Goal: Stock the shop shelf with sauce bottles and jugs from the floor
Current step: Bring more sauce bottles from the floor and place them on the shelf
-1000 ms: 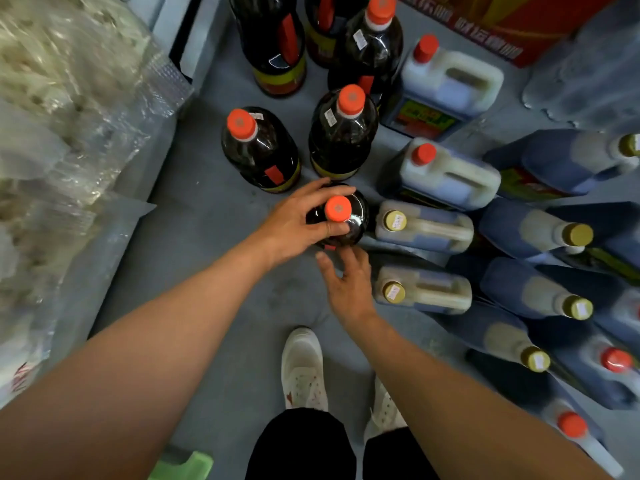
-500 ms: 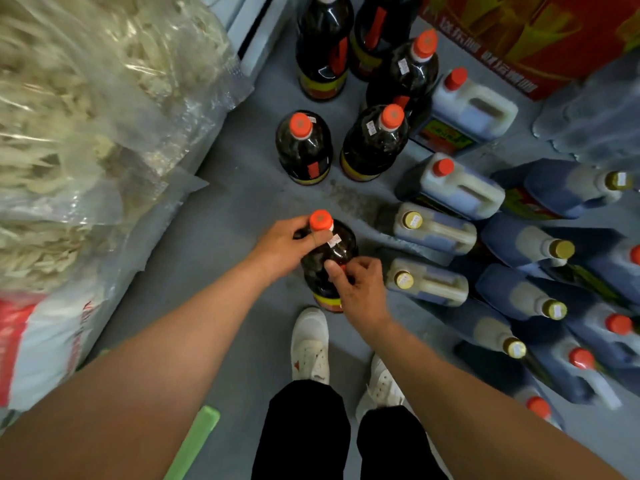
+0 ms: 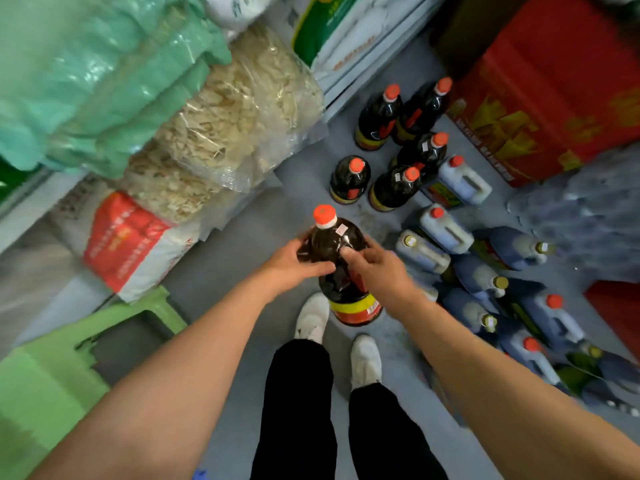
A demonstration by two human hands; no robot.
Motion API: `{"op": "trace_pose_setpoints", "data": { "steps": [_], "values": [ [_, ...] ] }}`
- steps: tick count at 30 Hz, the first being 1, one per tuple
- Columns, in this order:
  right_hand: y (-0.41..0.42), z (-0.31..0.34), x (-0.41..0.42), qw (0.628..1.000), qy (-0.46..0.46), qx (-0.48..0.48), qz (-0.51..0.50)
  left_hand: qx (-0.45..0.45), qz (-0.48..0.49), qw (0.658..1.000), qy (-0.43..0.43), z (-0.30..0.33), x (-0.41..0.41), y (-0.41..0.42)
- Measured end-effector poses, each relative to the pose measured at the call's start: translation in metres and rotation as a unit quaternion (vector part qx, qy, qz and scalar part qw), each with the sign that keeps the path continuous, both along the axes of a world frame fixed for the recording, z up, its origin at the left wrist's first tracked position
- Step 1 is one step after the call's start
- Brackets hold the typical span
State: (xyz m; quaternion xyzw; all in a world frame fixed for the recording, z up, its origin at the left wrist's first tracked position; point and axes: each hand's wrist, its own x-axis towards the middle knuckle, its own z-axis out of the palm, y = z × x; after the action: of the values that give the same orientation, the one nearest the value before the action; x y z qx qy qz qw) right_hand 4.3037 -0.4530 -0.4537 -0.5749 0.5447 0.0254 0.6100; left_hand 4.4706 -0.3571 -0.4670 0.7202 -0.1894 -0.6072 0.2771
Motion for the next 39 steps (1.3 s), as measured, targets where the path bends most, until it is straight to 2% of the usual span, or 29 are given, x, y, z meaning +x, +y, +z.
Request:
{"op": "trace_pose_setpoints", "data": {
  "steps": [4, 10, 14, 19, 22, 26, 32, 39],
  "values": [
    [-0.008, 0.079, 0.007, 0.997, -0.056, 0.055, 0.020, -0.051, 0.048, 0.996, 0.047, 0.068, -0.019, 0.027],
    [-0.012, 0.219, 0.012, 0.985, -0.116, 0.018, 0.126, -0.169, 0.150, 0.973, 0.042, 0.199, -0.035, 0.055],
    [-0.003, 0.322, 0.015, 0.971, -0.159, -0.023, 0.175, -0.246, 0.216, 0.944, -0.035, 0.303, -0.053, 0.071],
    [0.018, 0.412, 0.019, 0.947, -0.265, -0.057, 0.172, -0.269, 0.254, 0.914, -0.167, 0.409, -0.052, 0.097],
    [0.043, 0.443, 0.019, 0.922, -0.324, -0.046, 0.207, -0.263, 0.279, 0.890, -0.247, 0.466, -0.041, 0.120],
    [0.092, 0.458, 0.033, 0.890, -0.333, -0.023, 0.311, -0.257, 0.318, 0.852, -0.327, 0.523, -0.024, 0.162],
    [0.197, 0.492, 0.094, 0.843, -0.387, -0.085, 0.363, -0.254, 0.432, 0.788, -0.358, 0.578, 0.015, 0.249],
    [0.324, 0.525, 0.193, 0.830, -0.389, -0.069, 0.393, -0.234, 0.485, 0.745, -0.393, 0.619, 0.084, 0.380]
  ]
}}
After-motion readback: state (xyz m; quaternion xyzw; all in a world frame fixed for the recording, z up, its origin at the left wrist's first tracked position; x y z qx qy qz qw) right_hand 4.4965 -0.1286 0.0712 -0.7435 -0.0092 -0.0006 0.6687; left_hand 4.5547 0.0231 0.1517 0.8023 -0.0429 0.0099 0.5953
